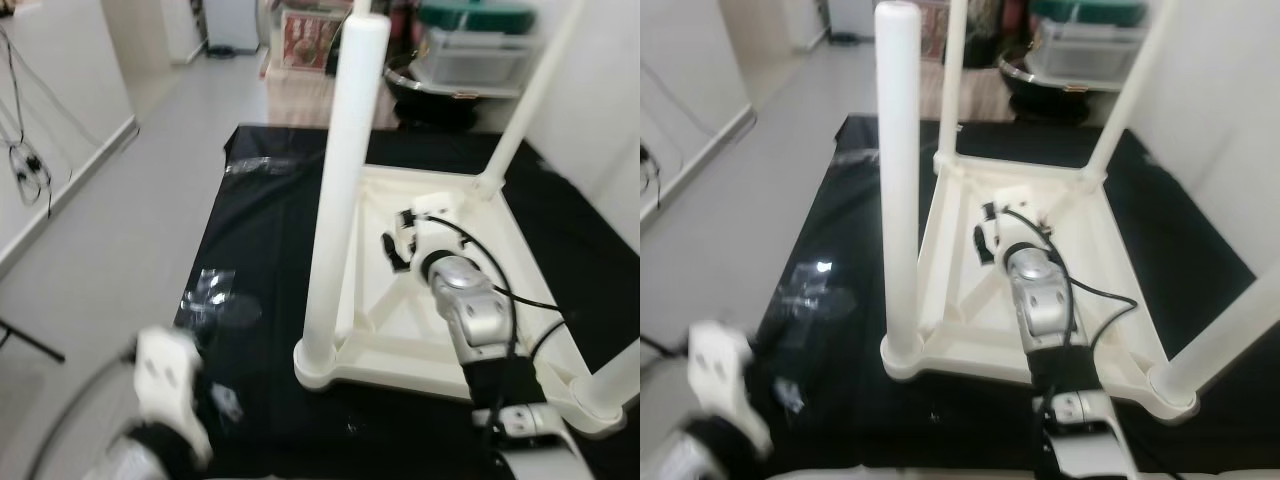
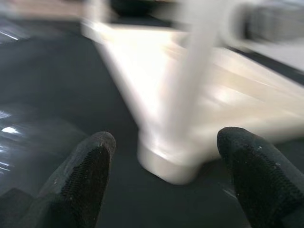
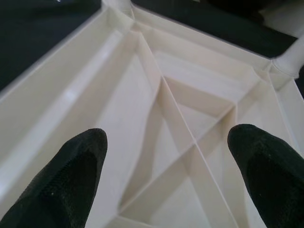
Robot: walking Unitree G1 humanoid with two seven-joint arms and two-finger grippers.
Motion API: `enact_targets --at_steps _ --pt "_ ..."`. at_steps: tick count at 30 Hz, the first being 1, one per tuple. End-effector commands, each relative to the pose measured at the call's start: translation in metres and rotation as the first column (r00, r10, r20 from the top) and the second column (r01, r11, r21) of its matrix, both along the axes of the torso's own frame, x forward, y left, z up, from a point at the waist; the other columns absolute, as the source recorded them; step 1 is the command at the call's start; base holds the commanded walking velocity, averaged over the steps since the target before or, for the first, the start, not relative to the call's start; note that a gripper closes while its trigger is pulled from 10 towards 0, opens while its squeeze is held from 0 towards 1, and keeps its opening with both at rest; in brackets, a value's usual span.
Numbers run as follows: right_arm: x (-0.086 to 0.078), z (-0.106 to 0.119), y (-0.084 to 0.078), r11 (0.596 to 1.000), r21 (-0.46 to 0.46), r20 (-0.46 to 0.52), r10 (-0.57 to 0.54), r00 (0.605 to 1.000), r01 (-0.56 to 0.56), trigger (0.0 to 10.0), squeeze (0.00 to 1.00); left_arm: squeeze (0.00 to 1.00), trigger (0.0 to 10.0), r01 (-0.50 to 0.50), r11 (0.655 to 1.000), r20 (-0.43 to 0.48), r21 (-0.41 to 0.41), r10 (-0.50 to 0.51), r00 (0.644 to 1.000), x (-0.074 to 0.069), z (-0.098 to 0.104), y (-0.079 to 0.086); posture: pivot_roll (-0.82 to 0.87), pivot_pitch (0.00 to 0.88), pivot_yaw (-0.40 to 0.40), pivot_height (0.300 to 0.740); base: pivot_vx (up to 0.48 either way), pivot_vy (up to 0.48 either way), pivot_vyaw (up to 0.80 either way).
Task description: Building children table
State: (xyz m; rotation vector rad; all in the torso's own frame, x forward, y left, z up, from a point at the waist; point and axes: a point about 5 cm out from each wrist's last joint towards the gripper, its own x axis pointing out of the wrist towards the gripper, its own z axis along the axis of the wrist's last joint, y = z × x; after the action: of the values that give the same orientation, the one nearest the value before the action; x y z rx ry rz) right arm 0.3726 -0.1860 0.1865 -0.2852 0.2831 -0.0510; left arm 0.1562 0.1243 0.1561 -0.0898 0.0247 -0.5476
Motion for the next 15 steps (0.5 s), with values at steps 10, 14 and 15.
enact_targets --at_steps 10,14,15 --pt "0.008 0.006 -0.068 0.993 -0.064 -0.175 -0.112 0.978 0.102 10.0 0.00 0.00 10.0 -0.002 1.000 0.024 0.001 0.002 1.000 -0.010 0.007 -0.002 0.07 0.179 -0.093 0.740 0.000 0.000 0.00" --pt "0.009 0.015 -0.086 0.983 0.002 -0.146 -0.182 0.973 0.184 10.0 0.00 0.00 10.0 0.000 1.000 0.026 -0.001 0.000 1.000 -0.011 0.009 -0.002 0.07 0.197 -0.094 0.740 0.000 0.000 0.00" --pt "0.009 0.015 -0.086 0.983 0.002 -0.146 -0.182 0.973 0.184 10.0 0.00 0.00 10.0 0.000 1.000 0.026 -0.001 0.000 1.000 -0.011 0.009 -0.002 0.07 0.197 -0.094 0.740 0.000 0.000 0.00"
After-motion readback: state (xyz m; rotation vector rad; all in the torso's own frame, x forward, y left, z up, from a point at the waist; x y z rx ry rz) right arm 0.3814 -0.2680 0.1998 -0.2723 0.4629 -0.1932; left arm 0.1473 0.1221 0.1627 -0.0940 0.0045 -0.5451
